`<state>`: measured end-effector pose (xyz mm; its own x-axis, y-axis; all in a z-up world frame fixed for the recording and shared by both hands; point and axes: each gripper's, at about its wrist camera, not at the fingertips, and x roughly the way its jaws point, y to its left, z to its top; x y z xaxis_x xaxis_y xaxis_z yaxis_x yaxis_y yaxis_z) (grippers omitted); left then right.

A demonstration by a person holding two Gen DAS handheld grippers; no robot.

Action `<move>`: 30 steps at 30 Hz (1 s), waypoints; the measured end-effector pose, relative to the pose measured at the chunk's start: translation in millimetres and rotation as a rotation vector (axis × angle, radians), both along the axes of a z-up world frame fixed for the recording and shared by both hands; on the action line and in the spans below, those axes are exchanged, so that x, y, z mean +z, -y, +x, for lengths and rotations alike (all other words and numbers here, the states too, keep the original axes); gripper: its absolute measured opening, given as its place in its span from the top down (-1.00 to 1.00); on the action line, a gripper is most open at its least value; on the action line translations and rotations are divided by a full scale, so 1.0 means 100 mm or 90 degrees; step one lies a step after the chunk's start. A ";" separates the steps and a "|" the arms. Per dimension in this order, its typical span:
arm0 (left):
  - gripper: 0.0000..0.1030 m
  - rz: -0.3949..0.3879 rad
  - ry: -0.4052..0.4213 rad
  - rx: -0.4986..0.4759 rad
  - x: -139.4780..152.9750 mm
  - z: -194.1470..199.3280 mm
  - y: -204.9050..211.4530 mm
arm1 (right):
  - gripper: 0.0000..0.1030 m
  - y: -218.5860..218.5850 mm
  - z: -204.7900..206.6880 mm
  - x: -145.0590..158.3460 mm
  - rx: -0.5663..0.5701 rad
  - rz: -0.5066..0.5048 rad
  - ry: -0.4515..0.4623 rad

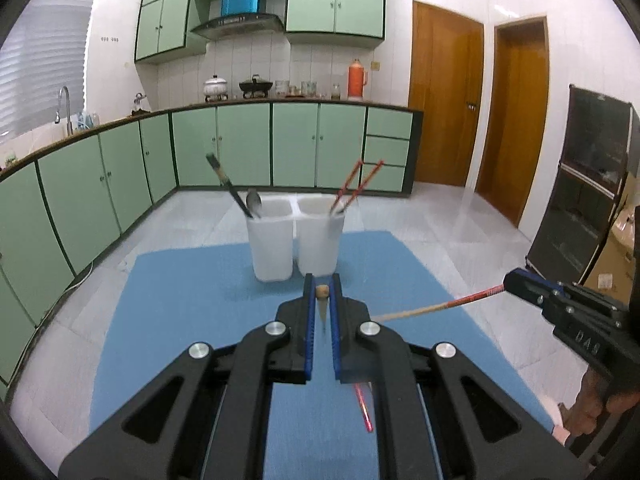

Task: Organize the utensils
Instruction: 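Lift both chopsticks and carry them over the white holder with both tools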

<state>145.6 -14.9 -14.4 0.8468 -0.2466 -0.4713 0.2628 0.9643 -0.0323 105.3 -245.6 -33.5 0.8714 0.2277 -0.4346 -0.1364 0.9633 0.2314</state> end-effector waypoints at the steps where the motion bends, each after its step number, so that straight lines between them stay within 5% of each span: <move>1: 0.89 -0.003 0.005 0.000 0.05 0.02 0.00 | 0.89 0.01 0.03 0.07 -0.001 0.002 0.007; 18: 0.89 -0.032 0.056 0.005 0.38 0.10 -0.11 | 0.89 -0.08 0.29 0.56 0.007 0.010 0.059; 30: 0.89 -0.059 0.157 0.035 0.93 0.22 -0.14 | 0.89 -0.21 0.41 1.02 0.036 0.010 0.135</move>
